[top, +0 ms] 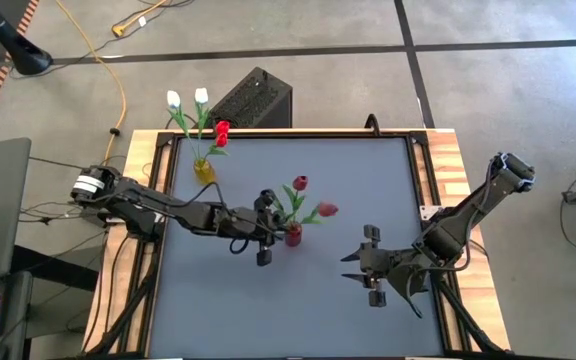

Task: Sort flowers into vase by color
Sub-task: Return to Home Position

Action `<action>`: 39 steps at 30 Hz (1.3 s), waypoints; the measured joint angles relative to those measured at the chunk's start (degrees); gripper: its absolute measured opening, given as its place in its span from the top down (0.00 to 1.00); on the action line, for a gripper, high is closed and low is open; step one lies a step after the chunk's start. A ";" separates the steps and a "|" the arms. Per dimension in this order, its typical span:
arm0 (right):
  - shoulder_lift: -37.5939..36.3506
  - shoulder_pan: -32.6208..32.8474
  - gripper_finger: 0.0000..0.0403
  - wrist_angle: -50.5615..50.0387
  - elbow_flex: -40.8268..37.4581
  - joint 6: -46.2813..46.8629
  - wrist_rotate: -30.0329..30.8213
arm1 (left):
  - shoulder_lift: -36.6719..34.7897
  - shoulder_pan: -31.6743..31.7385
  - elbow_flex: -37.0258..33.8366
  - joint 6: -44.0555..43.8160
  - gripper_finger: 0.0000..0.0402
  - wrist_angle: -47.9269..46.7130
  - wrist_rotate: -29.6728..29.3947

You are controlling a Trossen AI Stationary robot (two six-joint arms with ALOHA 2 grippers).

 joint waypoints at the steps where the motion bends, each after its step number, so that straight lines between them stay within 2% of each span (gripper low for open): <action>1: 0.00 0.00 0.54 0.02 0.00 0.00 0.00 | 0.00 0.00 0.72 0.06 0.80 -1.13 0.62; 7: 0.00 0.00 0.54 0.02 0.00 0.00 0.00 | 0.00 -0.02 6.48 -0.37 0.64 -12.51 2.02; 13: 0.00 0.00 0.54 0.01 0.00 -0.02 -0.21 | 0.00 -0.43 13.01 -0.54 0.55 -27.02 2.95; 22: 0.00 0.00 0.54 0.02 0.00 0.00 -0.46 | -0.02 -3.56 22.20 -0.55 0.54 -44.05 3.49; 33: 0.00 -0.07 0.54 0.02 0.00 -0.02 -0.28 | -0.09 -6.78 29.86 -1.65 0.54 -52.89 3.02; 39: 0.00 -2.37 0.54 0.27 0.00 -0.33 -0.17 | -0.11 -9.27 33.49 -2.60 0.55 -55.46 2.43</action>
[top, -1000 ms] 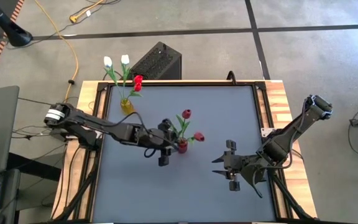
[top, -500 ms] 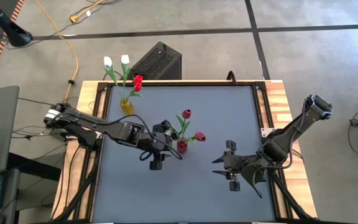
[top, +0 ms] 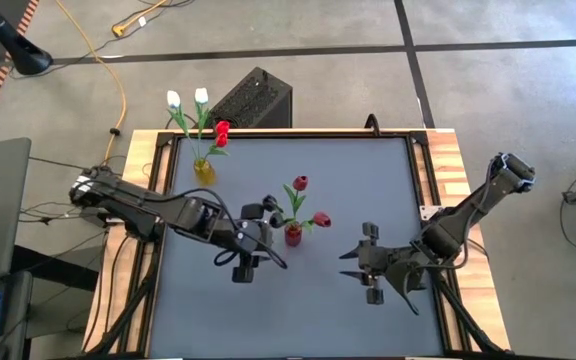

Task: Sort flowers into vase by color
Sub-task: Return to Home Position

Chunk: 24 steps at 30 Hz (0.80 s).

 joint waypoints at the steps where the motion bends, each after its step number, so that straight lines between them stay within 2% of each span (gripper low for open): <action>1: -0.01 -0.80 0.54 0.27 0.00 -0.03 0.00 | -0.25 -0.56 0.54 -0.06 0.55 -0.48 -0.70; 9: -2.20 -7.55 0.59 0.62 0.02 -4.67 -4.15 | -6.75 -3.97 1.55 -2.41 0.58 -3.84 -4.98; 24: -14.10 -15.65 0.69 -2.22 0.04 -14.65 -5.84 | -28.02 -5.71 -4.20 0.63 0.60 -4.75 -26.70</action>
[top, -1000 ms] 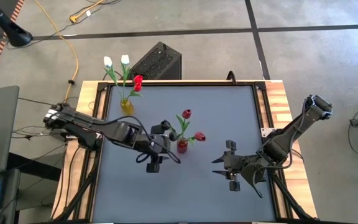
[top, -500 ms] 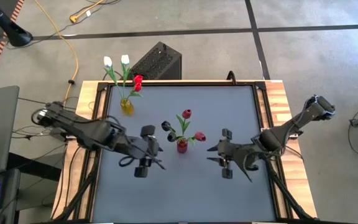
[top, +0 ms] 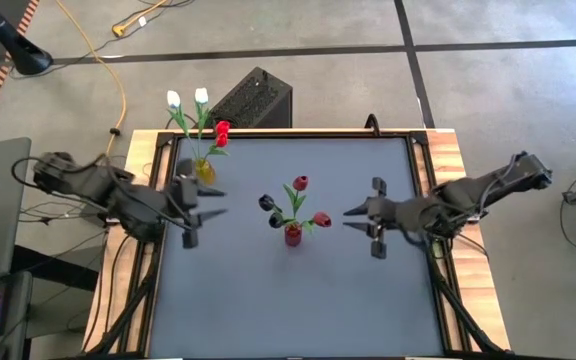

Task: Sort flowers into vase by color
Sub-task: Return to Home Position

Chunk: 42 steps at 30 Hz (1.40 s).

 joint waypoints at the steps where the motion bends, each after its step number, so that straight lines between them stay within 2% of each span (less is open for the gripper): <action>1: -1.00 -0.57 0.69 -0.06 0.00 -0.56 0.00 | -1.39 0.00 -0.66 0.11 0.60 0.04 -1.41; 11: -9.29 -6.39 0.71 -5.68 0.00 -1.63 0.01 | -14.88 0.00 -8.13 -0.11 0.60 0.35 -8.06; 19: -12.66 -7.66 0.71 -10.56 0.00 -1.61 0.07 | -26.83 0.00 -19.71 -1.28 0.60 4.41 -12.60; 23: -13.46 -7.66 0.71 -11.08 -0.17 -1.72 0.10 | -32.54 0.00 -25.16 -1.56 0.60 7.59 -13.03; 31: -20.50 -8.80 0.71 -6.13 -11.23 -0.70 1.48 | -42.23 0.00 -36.39 -1.42 0.60 15.13 -12.92; 42: -35.37 -10.55 0.71 0.34 -25.27 3.36 1.51 | -49.86 0.00 -48.34 -1.73 0.60 24.63 -11.17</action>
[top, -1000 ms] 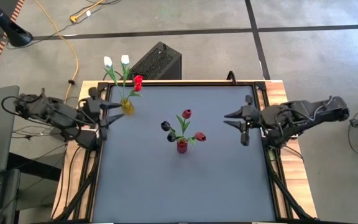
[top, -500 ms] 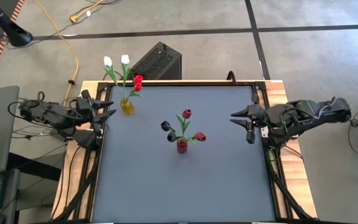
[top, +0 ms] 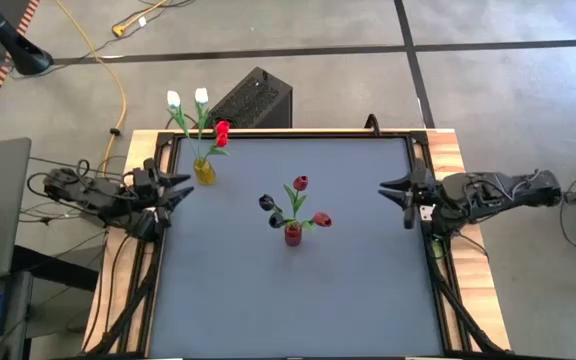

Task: Sort flowers into vase by color
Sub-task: Return to Home Position

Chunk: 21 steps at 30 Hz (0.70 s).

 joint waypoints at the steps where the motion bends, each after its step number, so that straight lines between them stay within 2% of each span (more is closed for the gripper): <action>1: -1.28 -0.01 0.71 1.14 -1.26 0.06 -0.01 | -0.41 0.01 -0.84 -0.15 0.60 0.47 0.01; 10: -10.66 0.00 0.71 6.87 -11.44 1.67 -0.06 | -1.33 0.01 -7.78 -1.33 0.60 7.14 1.54; 21: -18.43 0.04 0.74 12.38 -21.81 4.20 -4.19 | -1.32 0.02 -13.82 -4.35 0.60 12.30 4.82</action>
